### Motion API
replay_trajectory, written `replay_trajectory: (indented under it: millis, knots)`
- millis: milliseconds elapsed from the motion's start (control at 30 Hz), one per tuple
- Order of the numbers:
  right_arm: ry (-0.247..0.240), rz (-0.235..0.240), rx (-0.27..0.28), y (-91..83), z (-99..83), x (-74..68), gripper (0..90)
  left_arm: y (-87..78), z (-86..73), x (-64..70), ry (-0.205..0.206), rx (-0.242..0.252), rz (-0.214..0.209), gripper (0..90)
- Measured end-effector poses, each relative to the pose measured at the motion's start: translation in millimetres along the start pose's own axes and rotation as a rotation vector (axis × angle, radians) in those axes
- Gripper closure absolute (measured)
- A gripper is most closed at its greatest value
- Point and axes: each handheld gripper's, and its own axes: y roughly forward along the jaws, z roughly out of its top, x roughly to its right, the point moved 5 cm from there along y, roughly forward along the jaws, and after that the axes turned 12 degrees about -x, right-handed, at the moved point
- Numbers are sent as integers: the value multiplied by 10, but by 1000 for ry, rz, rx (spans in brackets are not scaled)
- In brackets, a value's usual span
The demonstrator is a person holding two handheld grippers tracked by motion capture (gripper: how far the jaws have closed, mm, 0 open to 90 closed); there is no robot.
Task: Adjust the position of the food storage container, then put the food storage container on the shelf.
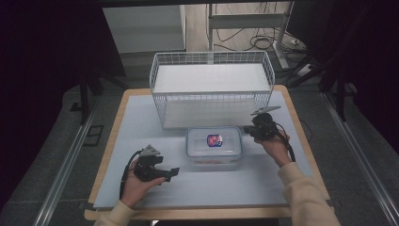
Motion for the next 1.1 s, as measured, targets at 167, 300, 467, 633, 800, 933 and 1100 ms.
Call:
replay_trajectory:
  millis: [167, 300, 467, 633, 800, 933, 1100]
  knots:
    - [35, 27, 32, -196, -297, 3, 898, -1, 7, 3, -2, -1, 5, 136]
    - [42, 56, 27, -260, -550, 14, 897, 0, 15, 7, -1, 0, 9, 136]
    - [46, 85, 25, -247, -693, 9, 897, 2, 16, -14, -15, 5, 12, 136]
    - [39, 111, 13, -202, -726, -29, 862, -1, 12, -38, -30, 9, 4, 140]
    - [45, 121, 34, -240, -712, -29, 617, -17, 29, -45, -55, 26, -9, 144]
    - [76, 158, 60, -302, -708, -5, 458, -8, 62, -40, -58, 28, -13, 143]
    - [65, 180, 98, -357, -689, -20, 330, -25, 185, -34, -82, 55, -40, 142]
